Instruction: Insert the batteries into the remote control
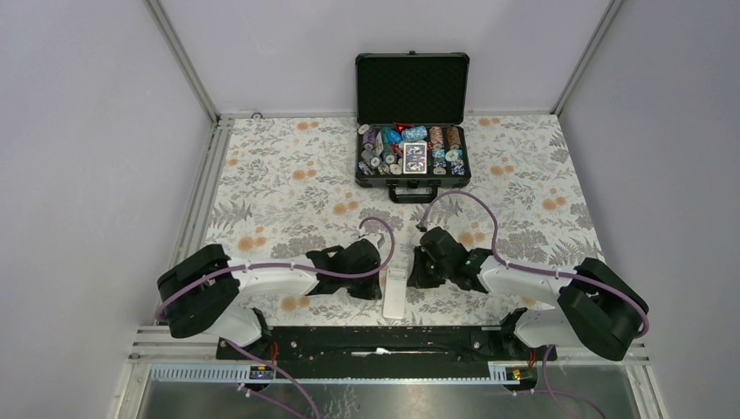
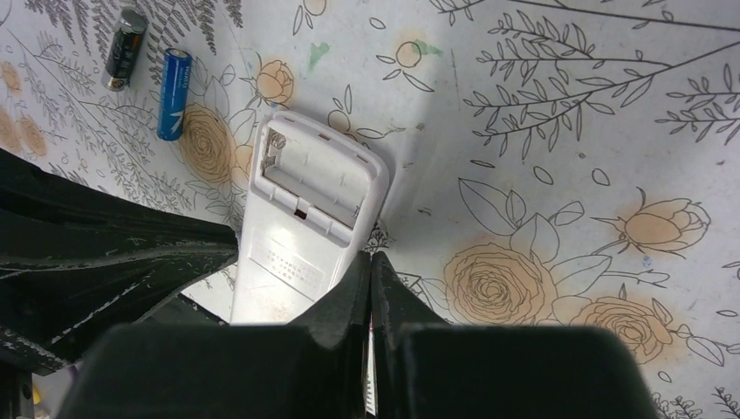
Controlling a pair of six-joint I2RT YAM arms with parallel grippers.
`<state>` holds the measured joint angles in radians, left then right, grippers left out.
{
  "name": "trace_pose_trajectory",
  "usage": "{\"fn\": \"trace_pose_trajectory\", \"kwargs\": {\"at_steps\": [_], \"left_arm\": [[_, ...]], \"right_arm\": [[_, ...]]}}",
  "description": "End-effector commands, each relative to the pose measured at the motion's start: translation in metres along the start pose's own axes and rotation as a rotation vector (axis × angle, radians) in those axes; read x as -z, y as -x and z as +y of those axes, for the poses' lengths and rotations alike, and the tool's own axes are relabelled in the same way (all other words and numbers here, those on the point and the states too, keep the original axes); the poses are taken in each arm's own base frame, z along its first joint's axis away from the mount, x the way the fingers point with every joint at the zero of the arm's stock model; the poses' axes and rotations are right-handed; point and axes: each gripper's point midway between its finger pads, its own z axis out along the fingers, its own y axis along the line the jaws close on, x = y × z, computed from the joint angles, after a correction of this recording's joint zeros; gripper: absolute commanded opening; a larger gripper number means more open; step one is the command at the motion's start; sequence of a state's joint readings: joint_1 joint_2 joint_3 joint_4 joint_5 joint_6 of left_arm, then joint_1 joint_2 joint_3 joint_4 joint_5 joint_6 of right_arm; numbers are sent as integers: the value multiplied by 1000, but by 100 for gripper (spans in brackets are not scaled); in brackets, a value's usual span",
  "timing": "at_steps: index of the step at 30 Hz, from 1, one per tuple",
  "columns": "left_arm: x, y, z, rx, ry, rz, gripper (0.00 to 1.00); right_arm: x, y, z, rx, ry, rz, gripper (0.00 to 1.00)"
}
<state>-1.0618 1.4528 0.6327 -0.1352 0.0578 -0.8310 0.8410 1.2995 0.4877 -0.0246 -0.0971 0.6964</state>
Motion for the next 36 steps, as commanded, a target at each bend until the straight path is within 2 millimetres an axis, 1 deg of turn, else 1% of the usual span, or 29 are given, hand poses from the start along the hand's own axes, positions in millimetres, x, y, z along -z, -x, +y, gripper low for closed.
{"fn": "trace_pose_trajectory", "kwargs": {"at_steps": [1, 3, 4, 8, 11, 13, 16, 19, 24, 31, 36], "left_arm": [[15, 16, -1, -1, 14, -79, 1], [22, 25, 3, -3, 48, -122, 6], [25, 27, 6, -2, 65, -136, 10], [39, 41, 11, 6, 90, -202, 22], [45, 48, 19, 7, 129, -230, 34], [46, 52, 26, 6, 166, -249, 38], [42, 54, 34, 4, 212, -252, 40], [39, 57, 36, 7, 229, -259, 44], [32, 61, 39, 1, 254, -257, 46], [19, 63, 37, -14, 271, -232, 46], [13, 60, 40, -21, 285, -213, 41]], "right_arm": [[7, 19, 14, 42, 20, -61, 4], [12, 22, 14, 44, 19, -75, 7], [14, 23, 15, 47, 19, -83, 10], [23, 30, 13, 56, 1, -119, 17], [27, 32, 13, 64, -1, -129, 24], [28, 32, 13, 66, 1, -130, 28], [27, 32, 14, 71, 3, -128, 30], [26, 31, 15, 69, 11, -125, 31], [25, 28, 13, 67, 14, -121, 31], [25, 26, 11, 66, 14, -123, 31], [26, 25, 9, 65, 13, -124, 31]]}}
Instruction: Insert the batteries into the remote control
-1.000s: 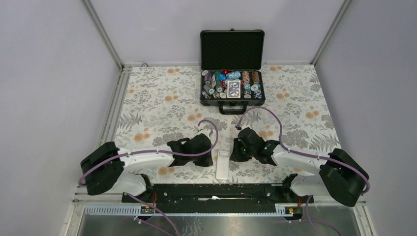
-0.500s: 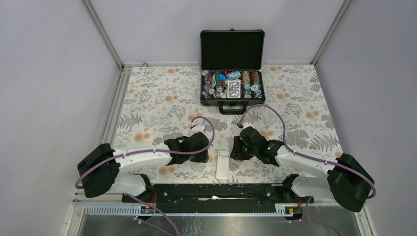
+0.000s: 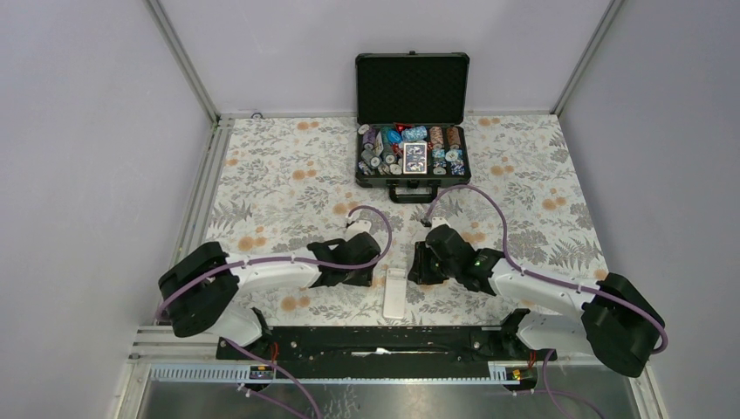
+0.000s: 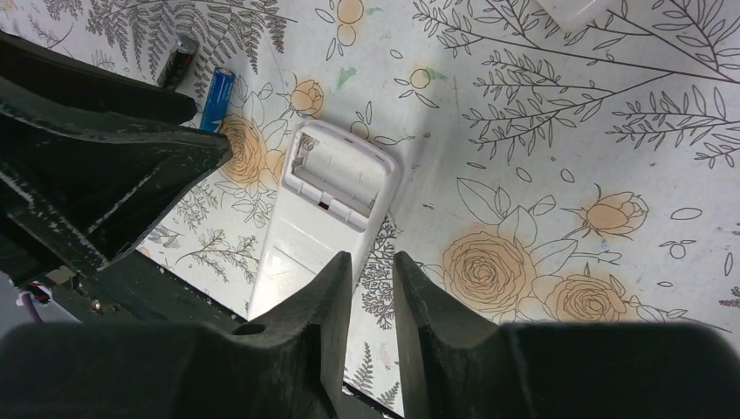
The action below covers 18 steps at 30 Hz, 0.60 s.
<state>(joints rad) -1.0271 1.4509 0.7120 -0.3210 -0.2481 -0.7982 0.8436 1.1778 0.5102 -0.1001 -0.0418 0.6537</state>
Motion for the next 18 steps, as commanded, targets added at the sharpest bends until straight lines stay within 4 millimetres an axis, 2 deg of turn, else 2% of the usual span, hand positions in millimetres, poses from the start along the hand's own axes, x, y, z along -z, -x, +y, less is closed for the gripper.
{"fn": "trace_pose_trajectory", "kwargs": {"at_steps": [1, 6, 15, 18], "left_arm": [[0, 18, -9, 2, -11, -49, 39], [-4, 12, -8, -1, -6, -29, 36], [-10, 1, -4, -4, -2, 1, 17], [-11, -2, -3, -5, -7, 10, 8]], "right_arm": [[4, 6, 2, 15, 6, -40, 32], [3, 5, 0, 14, 2, -39, 32], [5, 5, 2, 8, 14, -44, 32], [6, 6, 4, 8, 21, -44, 32]]}}
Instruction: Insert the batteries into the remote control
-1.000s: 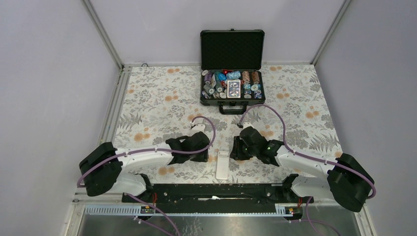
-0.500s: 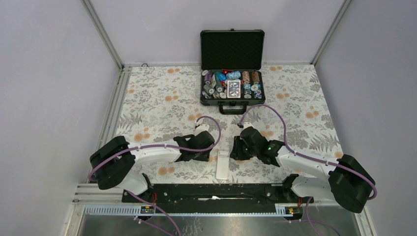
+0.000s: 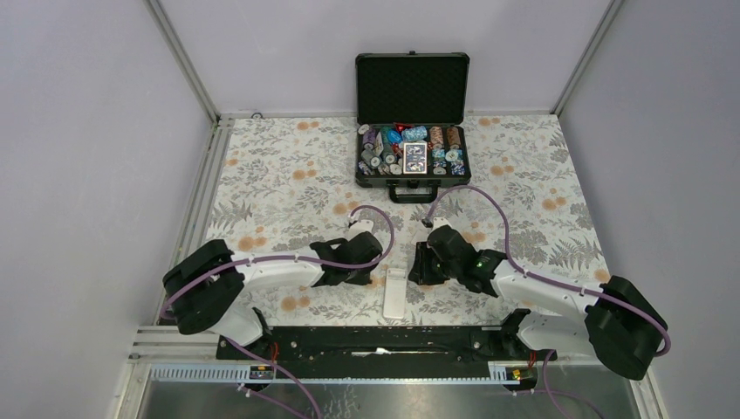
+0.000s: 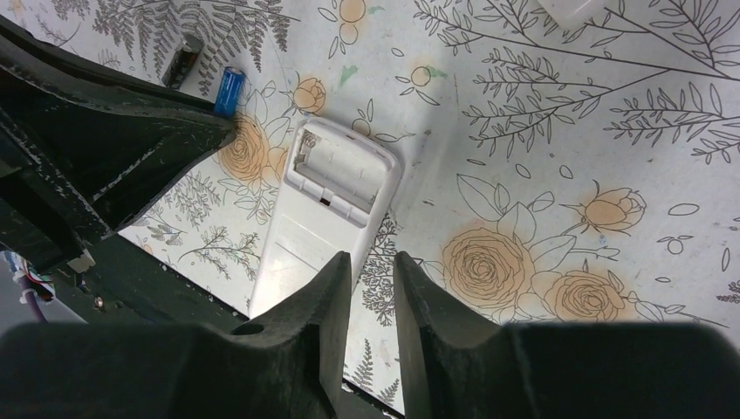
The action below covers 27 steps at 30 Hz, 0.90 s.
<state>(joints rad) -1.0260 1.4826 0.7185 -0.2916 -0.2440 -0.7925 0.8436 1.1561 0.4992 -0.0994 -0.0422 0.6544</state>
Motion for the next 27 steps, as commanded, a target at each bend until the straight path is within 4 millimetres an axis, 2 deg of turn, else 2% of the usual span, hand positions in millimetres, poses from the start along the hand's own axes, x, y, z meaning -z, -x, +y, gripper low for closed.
{"fn": "trace_pose_trajectory", "kwargs": {"at_steps": [1, 3, 9, 13, 18, 27], "left_arm": [[-4, -4, 0, -2, -3, 12, 5], [-2, -4, 0, -5, -9, 12, 0], [12, 1, -7, -36, -67, 5, 0], [26, 1, -18, -69, -145, 17, 0], [51, -1, -37, -136, -295, 34, 0], [108, -23, -69, -306, -641, 102, 0]], "right_arm": [[3, 7, 5, 9, 16, -35, 32], [5, 8, 7, 15, 22, -36, 32], [13, 10, 21, 83, 95, -31, 32], [21, 12, 34, 125, 164, -30, 37], [31, 9, 52, 168, 262, 2, 41], [63, 2, 80, 234, 449, 7, 46]]}}
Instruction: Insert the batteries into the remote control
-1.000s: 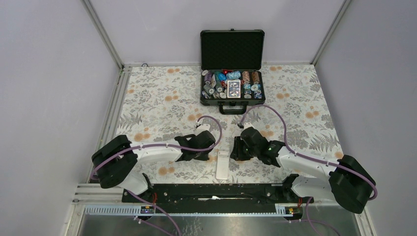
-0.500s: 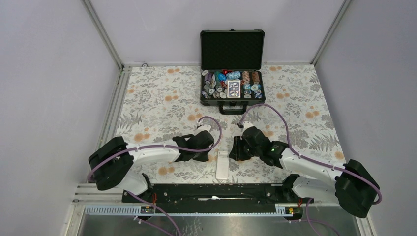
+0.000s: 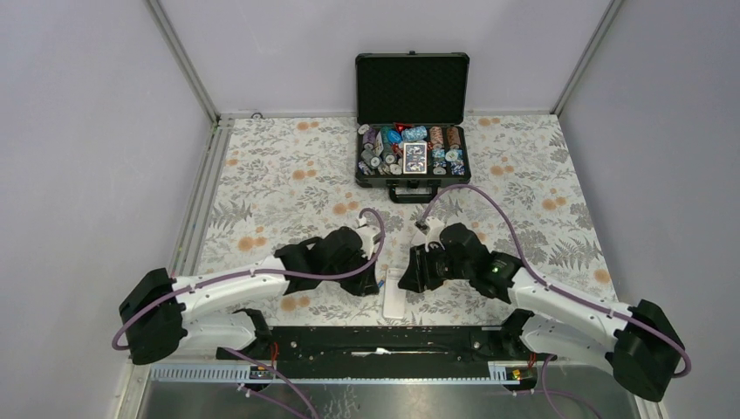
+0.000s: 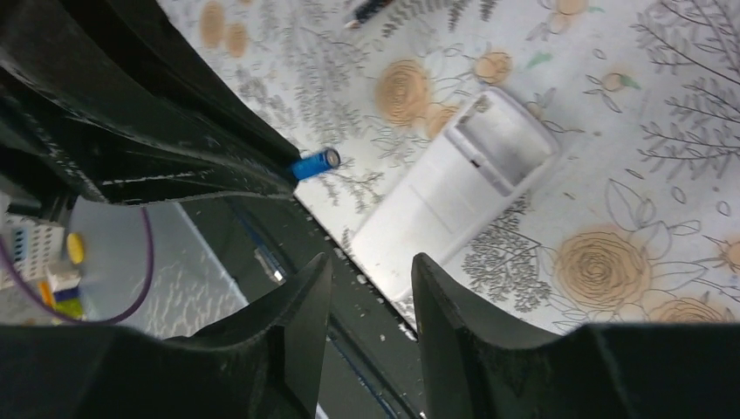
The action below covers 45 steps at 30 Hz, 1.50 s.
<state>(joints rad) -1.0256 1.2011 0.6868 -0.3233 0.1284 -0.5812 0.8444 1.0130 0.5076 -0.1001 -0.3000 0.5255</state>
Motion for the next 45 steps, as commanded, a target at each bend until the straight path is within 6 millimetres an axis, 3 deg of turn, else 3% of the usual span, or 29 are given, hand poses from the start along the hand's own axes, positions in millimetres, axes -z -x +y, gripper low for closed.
{"fn": "trace_pose_trajectory", "kwargs": {"at_steps": [1, 5, 13, 19, 36, 45], "left_arm": [[25, -8, -42, -123, -258, 34, 0], [43, -8, -74, -149, -442, 43, 0], [57, -19, -100, -150, -615, 97, 0], [63, -21, -108, -157, -669, 102, 0], [62, -24, -113, -157, -702, 118, 0], [61, -25, -112, -153, -699, 118, 0]], "right_arm": [[21, 11, 40, 99, 173, -32, 47], [36, 8, 57, 150, 270, -38, 48], [56, -3, 80, 178, 408, -10, 48], [59, -21, 93, 148, 530, 74, 49], [61, -31, 105, 130, 640, 125, 46], [59, -36, 106, 125, 656, 143, 32]]}}
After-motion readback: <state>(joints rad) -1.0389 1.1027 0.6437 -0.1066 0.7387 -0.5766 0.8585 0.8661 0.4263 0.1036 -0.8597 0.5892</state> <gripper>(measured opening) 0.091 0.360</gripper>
